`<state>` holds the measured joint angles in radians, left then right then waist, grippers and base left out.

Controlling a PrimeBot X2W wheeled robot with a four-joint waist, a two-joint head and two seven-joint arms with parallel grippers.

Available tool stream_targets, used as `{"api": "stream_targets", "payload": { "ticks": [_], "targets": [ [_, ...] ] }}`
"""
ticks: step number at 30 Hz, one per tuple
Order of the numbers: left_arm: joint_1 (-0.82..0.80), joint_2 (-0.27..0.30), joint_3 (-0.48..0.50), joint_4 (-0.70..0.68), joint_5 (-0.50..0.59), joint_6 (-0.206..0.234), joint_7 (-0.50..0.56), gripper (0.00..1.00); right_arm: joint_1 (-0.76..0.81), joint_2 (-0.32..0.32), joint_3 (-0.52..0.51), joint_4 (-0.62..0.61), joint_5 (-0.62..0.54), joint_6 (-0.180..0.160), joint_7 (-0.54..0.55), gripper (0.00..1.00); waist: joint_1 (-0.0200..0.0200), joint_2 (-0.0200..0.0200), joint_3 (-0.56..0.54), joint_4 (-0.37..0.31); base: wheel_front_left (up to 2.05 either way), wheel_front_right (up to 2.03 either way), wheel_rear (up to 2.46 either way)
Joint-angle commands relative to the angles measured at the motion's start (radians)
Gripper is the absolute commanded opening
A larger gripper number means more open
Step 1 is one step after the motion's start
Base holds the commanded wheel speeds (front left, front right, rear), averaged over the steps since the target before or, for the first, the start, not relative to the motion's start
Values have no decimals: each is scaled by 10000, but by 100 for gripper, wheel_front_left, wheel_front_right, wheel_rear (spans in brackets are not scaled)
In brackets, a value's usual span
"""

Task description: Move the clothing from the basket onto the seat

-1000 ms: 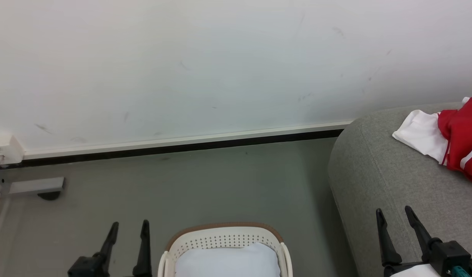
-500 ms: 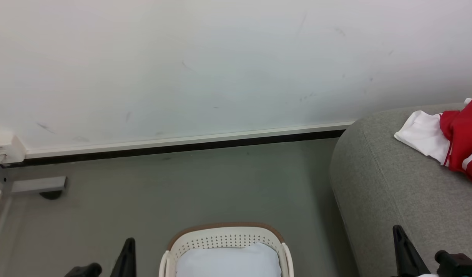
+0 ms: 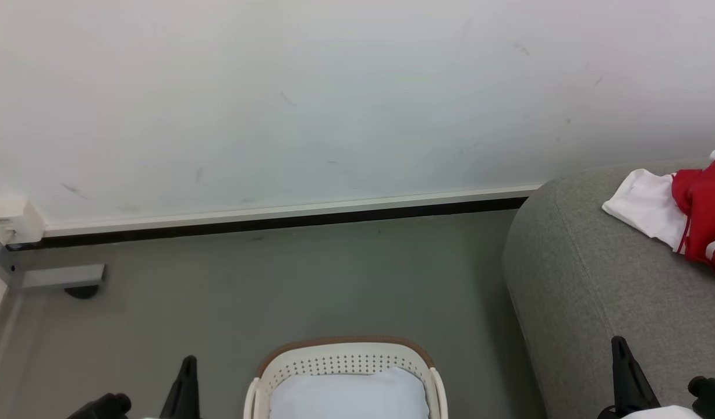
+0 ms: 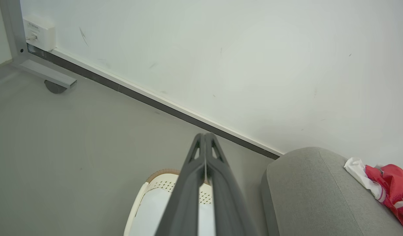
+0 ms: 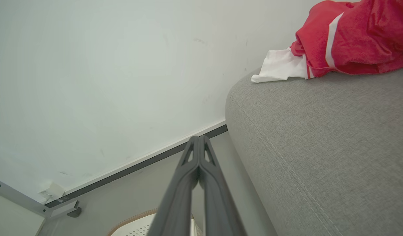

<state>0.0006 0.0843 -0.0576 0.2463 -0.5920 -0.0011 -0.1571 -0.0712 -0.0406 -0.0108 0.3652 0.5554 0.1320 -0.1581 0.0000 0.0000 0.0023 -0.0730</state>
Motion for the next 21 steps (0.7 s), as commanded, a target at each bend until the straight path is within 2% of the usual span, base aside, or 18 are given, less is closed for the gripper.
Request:
{"api": "stream_targets", "payload": {
  "ticks": [1,21],
  "targets": [
    [-270,33,129,-135,-473,-83,97,0,-206,-71,-86,-211,477,-5,95,0,0,0,0,14,0,0,0],
    [-525,-70,583,-111,-3193,-433,834,0,-282,-90,-357,-508,3300,-8,836,0,0,0,2,156,0,0,0]
  ]
}}
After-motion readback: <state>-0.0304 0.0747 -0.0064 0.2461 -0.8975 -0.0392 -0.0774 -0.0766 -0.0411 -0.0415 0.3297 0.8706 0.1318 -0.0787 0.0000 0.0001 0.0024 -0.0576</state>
